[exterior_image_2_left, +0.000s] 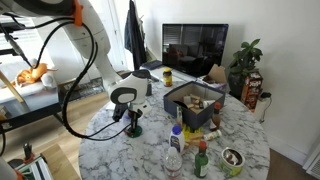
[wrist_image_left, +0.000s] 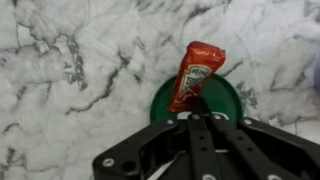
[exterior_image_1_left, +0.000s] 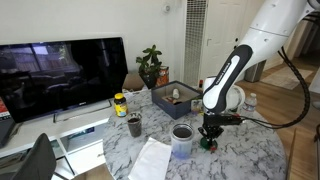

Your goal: Move the white and blue cup to the left, put the tomato ketchup on the green lid and then put the ketchup in the cup

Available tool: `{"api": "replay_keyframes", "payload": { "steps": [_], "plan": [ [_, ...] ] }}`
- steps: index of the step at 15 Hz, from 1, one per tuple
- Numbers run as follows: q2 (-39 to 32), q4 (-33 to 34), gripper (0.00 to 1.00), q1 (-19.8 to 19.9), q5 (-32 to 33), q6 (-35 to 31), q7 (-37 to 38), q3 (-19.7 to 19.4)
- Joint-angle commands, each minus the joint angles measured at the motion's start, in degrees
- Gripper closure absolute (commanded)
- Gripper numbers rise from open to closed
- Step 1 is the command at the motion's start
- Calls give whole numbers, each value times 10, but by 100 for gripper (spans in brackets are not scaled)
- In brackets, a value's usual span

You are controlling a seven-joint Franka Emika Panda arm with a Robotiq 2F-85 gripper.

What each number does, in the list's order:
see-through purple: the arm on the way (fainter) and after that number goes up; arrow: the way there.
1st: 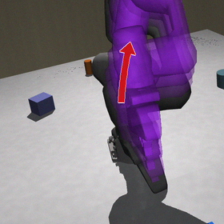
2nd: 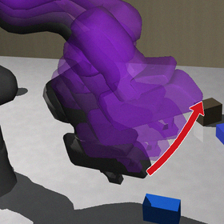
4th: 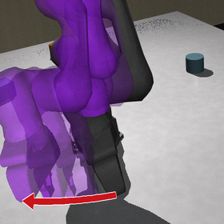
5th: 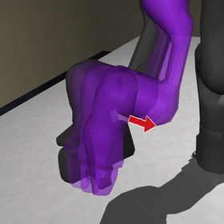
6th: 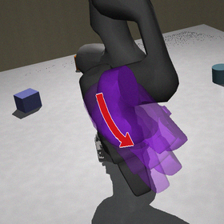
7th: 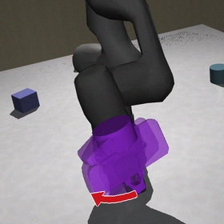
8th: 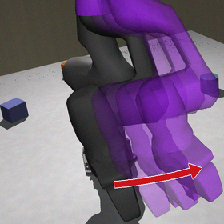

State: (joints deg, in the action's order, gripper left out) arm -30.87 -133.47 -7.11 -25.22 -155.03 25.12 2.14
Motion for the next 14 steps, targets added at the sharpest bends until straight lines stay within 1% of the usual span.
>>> {"api": "replay_keyframes", "payload": {
  "steps": [1, 8, 13, 14],
  "plan": [
    [30, -23, 100, 3, 13, 12, 8, -5],
    [44, -26, 100, 1, 13, 7, 29, -18],
    [39, -21, 100, 0, 7, 1, 49, -19],
    [38, -20, 82, -1, 8, 2, 53, -20]
  ]
}}
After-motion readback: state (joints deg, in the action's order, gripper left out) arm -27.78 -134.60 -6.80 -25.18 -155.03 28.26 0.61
